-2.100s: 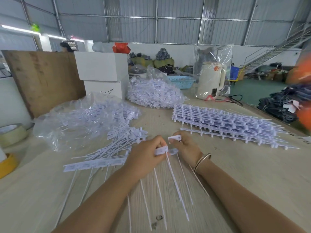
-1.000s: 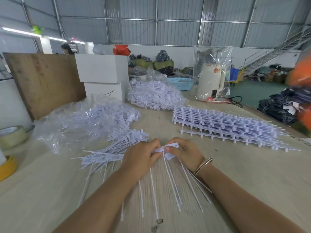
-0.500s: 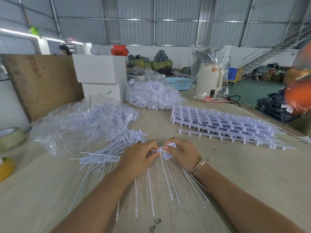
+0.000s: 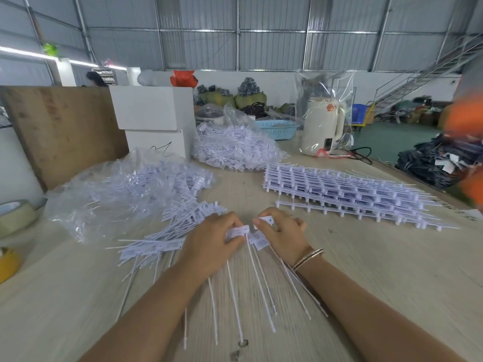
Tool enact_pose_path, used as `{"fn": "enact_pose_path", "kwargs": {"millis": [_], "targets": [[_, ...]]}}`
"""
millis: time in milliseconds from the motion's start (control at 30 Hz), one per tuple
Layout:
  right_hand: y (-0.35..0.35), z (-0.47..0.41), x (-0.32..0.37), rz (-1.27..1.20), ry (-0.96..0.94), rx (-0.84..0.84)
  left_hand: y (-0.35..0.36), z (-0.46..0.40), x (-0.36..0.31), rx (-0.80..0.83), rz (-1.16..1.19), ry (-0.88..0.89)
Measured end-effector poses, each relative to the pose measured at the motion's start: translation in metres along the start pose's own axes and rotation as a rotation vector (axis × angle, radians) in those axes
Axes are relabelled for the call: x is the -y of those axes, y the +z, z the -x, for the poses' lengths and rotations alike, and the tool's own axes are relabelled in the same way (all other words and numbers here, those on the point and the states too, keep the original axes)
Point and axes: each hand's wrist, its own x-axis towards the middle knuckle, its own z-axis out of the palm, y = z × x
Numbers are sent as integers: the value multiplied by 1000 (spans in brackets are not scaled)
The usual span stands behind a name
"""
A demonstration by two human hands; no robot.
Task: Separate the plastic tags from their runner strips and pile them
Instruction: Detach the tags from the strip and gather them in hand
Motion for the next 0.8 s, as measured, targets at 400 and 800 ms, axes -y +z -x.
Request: {"fn": "enact_pose_path", "kwargs": {"millis": [400,800], "targets": [[3,5,4,73,-104,18,6,-1,-10,-59,-12,124],[-4,-5,-12,-559,53,140,2,-1,-12,-61,-76,106]]}}
